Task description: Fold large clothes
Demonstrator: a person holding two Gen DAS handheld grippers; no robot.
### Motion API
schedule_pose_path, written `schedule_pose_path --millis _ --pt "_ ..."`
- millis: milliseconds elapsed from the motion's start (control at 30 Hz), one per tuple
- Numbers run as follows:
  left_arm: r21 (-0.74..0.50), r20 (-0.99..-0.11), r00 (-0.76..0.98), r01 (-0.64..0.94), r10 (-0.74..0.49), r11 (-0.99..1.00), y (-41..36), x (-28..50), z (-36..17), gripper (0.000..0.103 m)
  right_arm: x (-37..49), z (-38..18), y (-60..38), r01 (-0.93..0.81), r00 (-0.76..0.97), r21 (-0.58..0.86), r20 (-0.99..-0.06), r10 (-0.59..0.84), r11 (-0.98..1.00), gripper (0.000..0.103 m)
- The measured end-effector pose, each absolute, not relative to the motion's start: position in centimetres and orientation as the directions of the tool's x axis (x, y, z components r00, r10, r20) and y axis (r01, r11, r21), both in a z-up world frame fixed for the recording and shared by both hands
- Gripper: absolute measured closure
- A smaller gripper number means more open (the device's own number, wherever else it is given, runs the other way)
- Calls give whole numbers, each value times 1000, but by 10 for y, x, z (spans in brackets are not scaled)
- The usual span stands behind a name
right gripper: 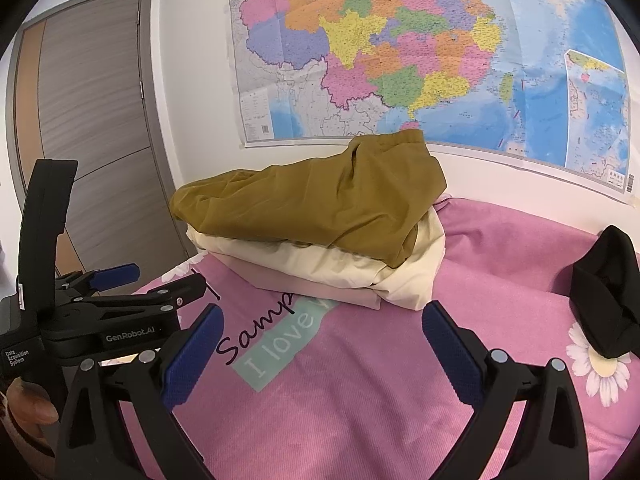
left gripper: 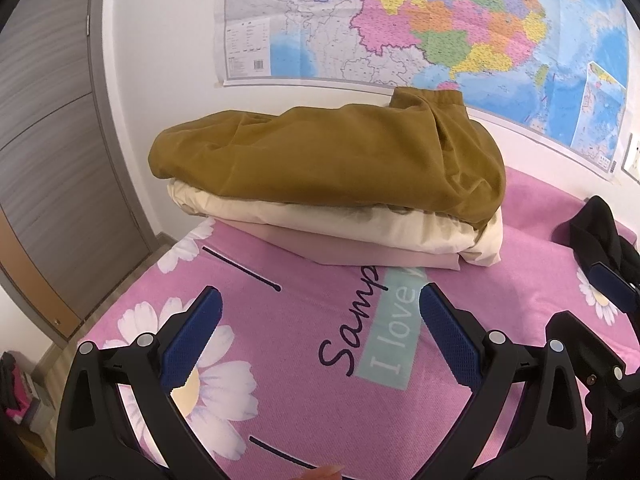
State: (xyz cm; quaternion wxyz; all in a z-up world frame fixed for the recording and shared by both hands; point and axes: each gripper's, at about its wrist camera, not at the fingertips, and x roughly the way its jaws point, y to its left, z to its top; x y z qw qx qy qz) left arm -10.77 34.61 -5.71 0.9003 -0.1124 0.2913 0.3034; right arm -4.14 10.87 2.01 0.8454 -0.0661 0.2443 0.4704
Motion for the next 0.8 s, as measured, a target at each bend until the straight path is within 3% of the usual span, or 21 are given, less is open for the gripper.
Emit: schedule_pose_path --millis 800 --pt "-19 -595 643 -611 482 791 342 -104 -57 5 -38 17 108 -819 441 128 -483 756 559 6"
